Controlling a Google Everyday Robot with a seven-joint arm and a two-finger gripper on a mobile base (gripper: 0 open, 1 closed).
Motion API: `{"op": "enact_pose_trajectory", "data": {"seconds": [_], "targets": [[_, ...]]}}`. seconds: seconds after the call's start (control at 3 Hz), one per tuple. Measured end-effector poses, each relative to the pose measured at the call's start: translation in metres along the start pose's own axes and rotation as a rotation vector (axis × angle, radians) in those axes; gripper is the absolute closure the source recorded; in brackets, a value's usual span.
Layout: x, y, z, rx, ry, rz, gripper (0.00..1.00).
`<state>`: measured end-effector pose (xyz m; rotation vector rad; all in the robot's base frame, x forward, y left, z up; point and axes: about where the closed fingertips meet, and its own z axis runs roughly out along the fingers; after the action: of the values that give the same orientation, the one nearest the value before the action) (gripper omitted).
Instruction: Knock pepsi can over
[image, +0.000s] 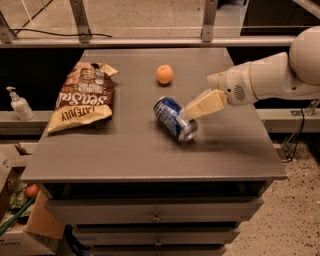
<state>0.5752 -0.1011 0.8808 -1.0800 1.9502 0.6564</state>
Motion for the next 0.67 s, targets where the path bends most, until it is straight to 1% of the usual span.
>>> {"op": "enact_pose_trajectory", "data": {"seconds": [0.33, 0.67], "targets": [[-0.0264, -0.0290, -0.0003, 0.029, -0.018, -0.008, 0.00], [-0.0311, -0.0382, -0.0062, 0.036, -0.033, -0.013, 0.00]]}}
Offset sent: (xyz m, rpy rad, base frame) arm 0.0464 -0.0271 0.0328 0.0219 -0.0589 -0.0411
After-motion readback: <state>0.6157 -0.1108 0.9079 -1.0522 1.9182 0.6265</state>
